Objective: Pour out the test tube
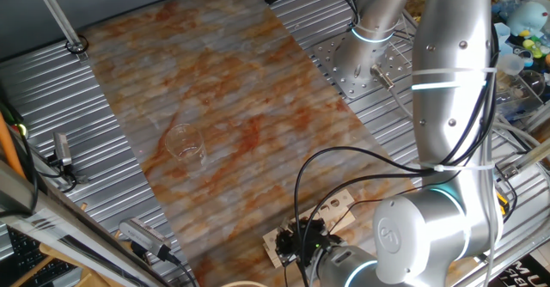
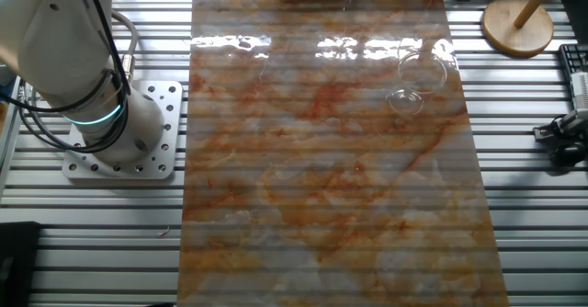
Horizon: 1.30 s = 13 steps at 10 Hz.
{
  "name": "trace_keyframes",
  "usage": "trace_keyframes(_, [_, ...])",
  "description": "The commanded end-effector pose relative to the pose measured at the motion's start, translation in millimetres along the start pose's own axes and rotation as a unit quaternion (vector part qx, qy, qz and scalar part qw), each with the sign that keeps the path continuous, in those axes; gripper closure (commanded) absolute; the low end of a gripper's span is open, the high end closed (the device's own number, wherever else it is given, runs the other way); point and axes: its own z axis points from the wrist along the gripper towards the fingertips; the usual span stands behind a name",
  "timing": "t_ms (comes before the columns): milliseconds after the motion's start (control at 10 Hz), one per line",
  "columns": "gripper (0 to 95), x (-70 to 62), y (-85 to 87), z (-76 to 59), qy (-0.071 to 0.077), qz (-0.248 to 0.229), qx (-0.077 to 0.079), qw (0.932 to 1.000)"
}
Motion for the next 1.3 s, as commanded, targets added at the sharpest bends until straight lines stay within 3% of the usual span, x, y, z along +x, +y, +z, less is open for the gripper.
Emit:
trace_keyframes(100, [95.0, 0.8, 0.1, -0.6, 0.0, 0.0, -0.001, 1.0])
trace_keyframes(1300, [95.0, 8.3, -3.1, -8.7, -0.001, -0.004, -0.011, 0.9999])
